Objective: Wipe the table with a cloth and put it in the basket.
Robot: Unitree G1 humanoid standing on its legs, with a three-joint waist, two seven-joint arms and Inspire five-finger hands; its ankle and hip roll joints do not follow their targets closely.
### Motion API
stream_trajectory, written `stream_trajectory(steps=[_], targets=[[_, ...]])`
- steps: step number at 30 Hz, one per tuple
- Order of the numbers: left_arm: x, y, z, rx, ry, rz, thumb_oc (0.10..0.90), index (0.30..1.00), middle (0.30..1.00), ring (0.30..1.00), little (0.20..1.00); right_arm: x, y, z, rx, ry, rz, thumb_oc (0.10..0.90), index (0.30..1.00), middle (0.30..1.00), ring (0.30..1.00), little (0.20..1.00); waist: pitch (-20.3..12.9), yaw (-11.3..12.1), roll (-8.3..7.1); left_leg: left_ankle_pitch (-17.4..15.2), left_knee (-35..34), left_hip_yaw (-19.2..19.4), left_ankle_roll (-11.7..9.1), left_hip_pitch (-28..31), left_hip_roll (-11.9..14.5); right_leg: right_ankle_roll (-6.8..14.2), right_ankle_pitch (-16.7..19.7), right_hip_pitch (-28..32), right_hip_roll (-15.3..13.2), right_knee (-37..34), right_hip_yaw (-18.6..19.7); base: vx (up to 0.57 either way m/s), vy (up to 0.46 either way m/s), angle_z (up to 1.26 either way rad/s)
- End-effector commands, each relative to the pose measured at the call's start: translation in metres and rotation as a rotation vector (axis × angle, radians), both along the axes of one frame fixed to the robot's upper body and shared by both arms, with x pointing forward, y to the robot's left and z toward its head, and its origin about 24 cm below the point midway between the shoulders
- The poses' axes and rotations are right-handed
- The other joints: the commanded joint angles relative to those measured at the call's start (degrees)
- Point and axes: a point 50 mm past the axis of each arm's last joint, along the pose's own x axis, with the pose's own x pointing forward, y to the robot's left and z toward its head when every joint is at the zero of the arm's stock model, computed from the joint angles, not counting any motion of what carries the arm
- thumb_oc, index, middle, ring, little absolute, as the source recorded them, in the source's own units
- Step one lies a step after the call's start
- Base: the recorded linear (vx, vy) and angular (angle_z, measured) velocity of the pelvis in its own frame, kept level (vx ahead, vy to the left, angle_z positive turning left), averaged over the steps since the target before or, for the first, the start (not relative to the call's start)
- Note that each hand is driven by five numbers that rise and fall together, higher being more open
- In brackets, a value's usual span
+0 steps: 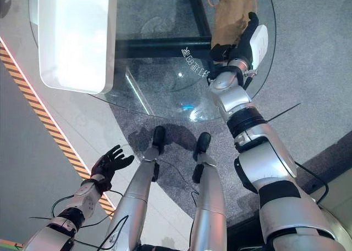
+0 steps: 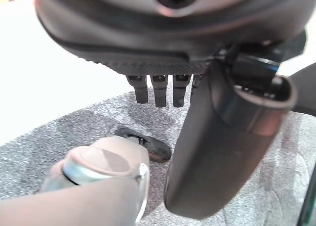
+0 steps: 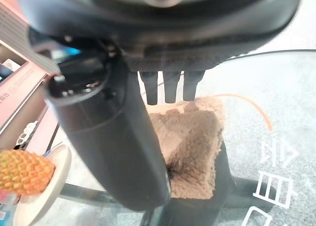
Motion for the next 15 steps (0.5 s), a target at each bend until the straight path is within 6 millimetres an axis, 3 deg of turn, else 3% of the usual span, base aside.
stream_trajectory(steps=[1, 12, 13, 15], targets=[[-0.021, -0.009, -0.017, -0.037, 0.035, 0.015, 0.8, 0.9, 0.9, 0.9, 0.9, -0.007, -0.008, 0.053, -0.142, -0.156, -0.101, 0.8, 0.9, 0.9, 0.9, 0.9, -1.27, 0.12, 4.74, -0.52, 0.41, 3.28, 3.72, -0.34, -3.77, 0.15, -1.94, 1.39, 2.02, -2.29, -2.34, 0.02, 0.034, 0.04], [-0.02, -0.012, -0.017, -0.044, 0.036, 0.001, 0.8, 0.9, 0.9, 0.9, 0.9, -0.005, -0.02, 0.048, -0.173, -0.1, -0.165, 0.8, 0.9, 0.9, 0.9, 0.9, -1.27, 0.82, 5.33, -0.2, 0.11, 3.26, 3.95, -0.49, -4.07, 0.36, -1.89, 1.05, 1.8, -2.0, -2.82, 0.01, 0.004, 0.01], [-0.023, -0.013, -0.02, -0.045, 0.045, -0.001, 0.8, 0.9, 0.9, 0.9, 0.9, -0.004, -0.022, 0.043, -0.174, -0.084, -0.169, 0.8, 0.9, 0.9, 0.9, 0.9, -1.27, 0.83, 5.28, -2.02, 0.51, 3.15, 3.78, 0.78, -4.18, 0.81, -3.82, 2.06, 1.78, -1.15, -2.27, 0.0, 0.006, 0.04], [-0.021, -0.013, -0.018, -0.046, 0.037, -0.001, 0.8, 0.9, 0.9, 0.9, 0.9, -0.004, -0.024, 0.045, -0.176, -0.074, -0.176, 0.8, 0.9, 0.9, 0.9, 0.9, -1.27, 1.03, 5.49, -0.04, -0.15, 3.22, 3.99, -0.54, -4.08, 0.49, -1.77, 0.91, 1.72, -1.99, -2.95, -0.04, 0.013, 0.07]])
